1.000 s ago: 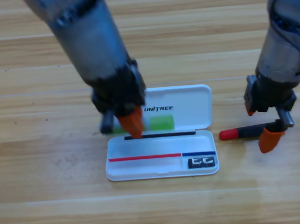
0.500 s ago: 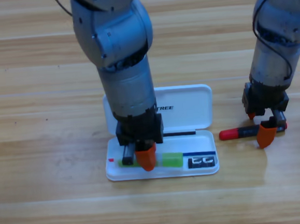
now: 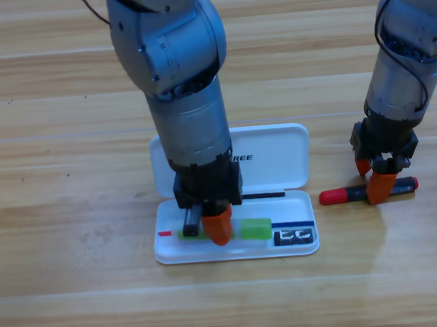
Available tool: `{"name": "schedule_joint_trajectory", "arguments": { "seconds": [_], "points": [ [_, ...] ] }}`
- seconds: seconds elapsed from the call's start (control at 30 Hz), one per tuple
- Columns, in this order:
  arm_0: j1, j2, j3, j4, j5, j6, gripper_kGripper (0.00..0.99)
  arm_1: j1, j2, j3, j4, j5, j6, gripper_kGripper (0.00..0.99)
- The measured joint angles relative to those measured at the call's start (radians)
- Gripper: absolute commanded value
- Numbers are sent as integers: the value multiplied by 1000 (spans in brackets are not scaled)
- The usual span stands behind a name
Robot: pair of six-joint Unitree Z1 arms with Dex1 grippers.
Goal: Clean up eraser and pencils
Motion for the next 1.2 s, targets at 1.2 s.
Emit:
{"name": "schedule_joint_trajectory", "arguments": {
  "seconds": [1.2],
  "points": [
    [38,0,0,1,22,-16,0,53,-207,83,47,-12,47,0]
  ]
}}
